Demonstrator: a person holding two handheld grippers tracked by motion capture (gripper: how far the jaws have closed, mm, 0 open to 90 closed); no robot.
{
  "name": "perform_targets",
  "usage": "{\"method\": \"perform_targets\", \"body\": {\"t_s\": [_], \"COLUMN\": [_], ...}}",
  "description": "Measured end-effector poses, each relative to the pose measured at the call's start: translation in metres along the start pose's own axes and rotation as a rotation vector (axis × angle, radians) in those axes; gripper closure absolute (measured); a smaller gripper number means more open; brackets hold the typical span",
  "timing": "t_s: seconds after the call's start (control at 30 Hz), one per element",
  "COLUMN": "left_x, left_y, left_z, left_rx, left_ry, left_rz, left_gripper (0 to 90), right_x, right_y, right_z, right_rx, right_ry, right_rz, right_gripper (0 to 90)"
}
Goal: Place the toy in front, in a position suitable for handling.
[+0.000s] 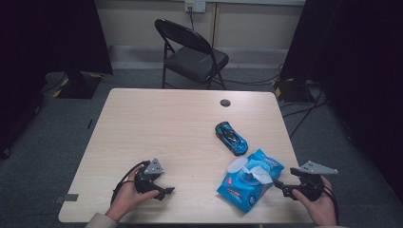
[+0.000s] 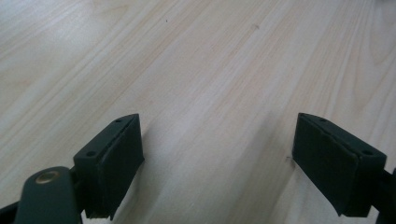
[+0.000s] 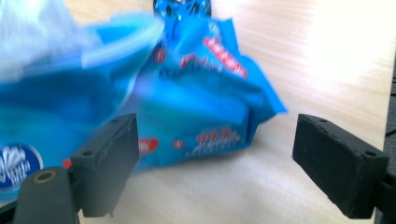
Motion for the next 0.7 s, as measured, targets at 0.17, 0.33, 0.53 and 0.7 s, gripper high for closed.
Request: {"method": "perform_targets", "body": {"t_s": [0.17, 0.33, 0.53, 0.7], "left_x": [-0.002, -0.004, -0.007, -0.007], "left_y": [-0.001, -0.001, -0.002, -0.002], "left_z": [-0.001, -0.002, -0.001, -0.001], "left_rx": [0.0, -0.002, -0.014, -0.012], "left_ry": [-0.017, -0.024, -0.03, -0.03], "left_rz": [0.019, 0.044, 0.062, 0.062], "left_gripper": [14.9, 14.4, 9.5, 9.1], "right_x": [0.017, 0.03, 0.046, 0.064], "right_y": [-0.005, -0.011, -0.02, -0.027], "right_z": [0.001, 0.0, 0.003, 0.003], "right_rx": [-0.009, 0.001, -0.017, -0.016], "right_ry": [0.019, 0.034, 0.029, 0.06], "right_rz": [-0.003, -0.007, -0.015, -0.021], "right_gripper": [14.0, 14.0, 13.9, 13.8]}}
Point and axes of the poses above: each handheld gripper's, and its own axes: y roughly backward along the jaws, x roughly out of its top, z roughly to its right, the point moved 3 cm from there along -y, roughly forward along the jaws, and after that the axes turned 8 degrees about z, right-handed, at the moved point
